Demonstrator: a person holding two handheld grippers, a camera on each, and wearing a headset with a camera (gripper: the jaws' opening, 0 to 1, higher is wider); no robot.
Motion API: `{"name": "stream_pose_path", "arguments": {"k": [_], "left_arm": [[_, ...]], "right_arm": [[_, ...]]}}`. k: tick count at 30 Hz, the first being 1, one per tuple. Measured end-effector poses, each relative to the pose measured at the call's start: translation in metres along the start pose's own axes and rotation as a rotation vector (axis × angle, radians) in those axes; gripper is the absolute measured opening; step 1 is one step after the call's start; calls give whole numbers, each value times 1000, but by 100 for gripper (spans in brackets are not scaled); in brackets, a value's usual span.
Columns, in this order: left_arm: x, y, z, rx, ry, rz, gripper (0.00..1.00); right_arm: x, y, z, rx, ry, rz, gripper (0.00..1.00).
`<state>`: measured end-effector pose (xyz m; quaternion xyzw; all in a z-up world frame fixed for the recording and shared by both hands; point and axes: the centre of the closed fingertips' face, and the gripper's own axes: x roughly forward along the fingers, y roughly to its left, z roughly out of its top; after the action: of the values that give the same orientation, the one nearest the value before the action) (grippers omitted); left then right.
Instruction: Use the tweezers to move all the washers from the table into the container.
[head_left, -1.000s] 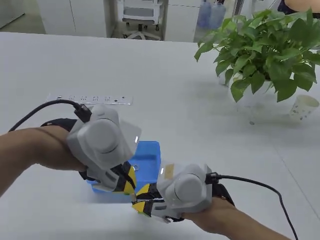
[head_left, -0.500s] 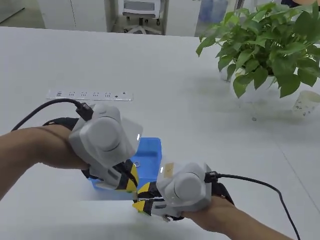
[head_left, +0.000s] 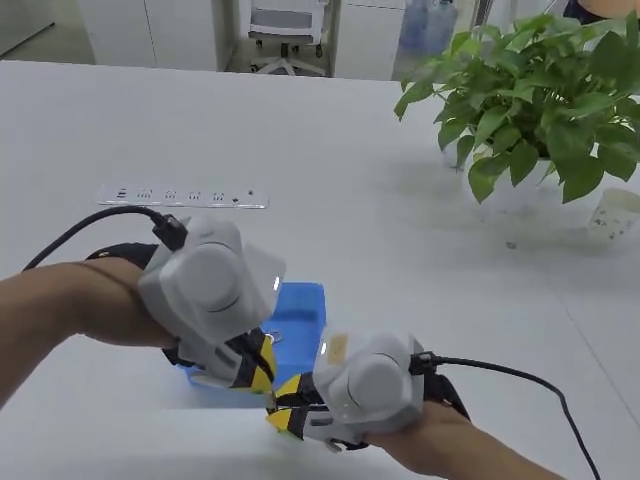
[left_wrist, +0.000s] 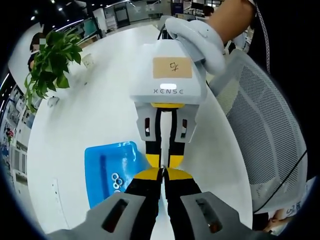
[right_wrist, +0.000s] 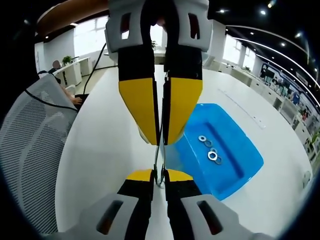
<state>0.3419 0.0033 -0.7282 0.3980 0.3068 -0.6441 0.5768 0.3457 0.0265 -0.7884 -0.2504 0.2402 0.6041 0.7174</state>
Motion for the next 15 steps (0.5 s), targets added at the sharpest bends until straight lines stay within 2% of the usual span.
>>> {"name": "stream_pose_path", "arguments": {"k": [8,15], "left_arm": [[-4,-1,3,5,3,-3,6],[-14,1,9,13,4,2,6]], "right_arm": [[-5,0,3,-13,-1,-3,10],[-12,-2,12,-21,-13,-13,10]]}}
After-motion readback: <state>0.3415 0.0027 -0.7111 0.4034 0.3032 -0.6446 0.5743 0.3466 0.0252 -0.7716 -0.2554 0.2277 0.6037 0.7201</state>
